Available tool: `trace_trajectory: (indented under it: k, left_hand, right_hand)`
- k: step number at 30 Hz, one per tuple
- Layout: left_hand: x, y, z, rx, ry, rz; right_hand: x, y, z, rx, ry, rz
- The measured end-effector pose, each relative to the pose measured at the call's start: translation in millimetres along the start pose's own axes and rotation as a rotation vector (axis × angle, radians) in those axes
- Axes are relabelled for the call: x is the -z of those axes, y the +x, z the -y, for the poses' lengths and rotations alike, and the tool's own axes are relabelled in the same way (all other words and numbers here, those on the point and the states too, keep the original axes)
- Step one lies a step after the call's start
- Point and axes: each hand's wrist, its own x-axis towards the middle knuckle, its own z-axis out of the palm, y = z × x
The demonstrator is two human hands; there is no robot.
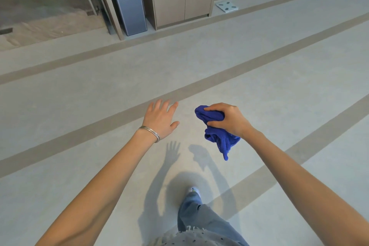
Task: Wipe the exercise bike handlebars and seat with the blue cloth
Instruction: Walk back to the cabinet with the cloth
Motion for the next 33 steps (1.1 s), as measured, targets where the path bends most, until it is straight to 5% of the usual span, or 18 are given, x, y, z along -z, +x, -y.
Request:
trace_trajectory:
  k: [16,33]
  left_hand:
    - [-0.4,164.8,15.0,0.009,-0.031,0.028]
    - [45.4,373.5,162.1,-0.03,-0.01,-0.002]
  right_hand:
    - [66.2,153.1,-36.1,-0.013,-0.007,0.021]
    - [88.8,389.9,11.4,-0.033,-0.013,-0.032]
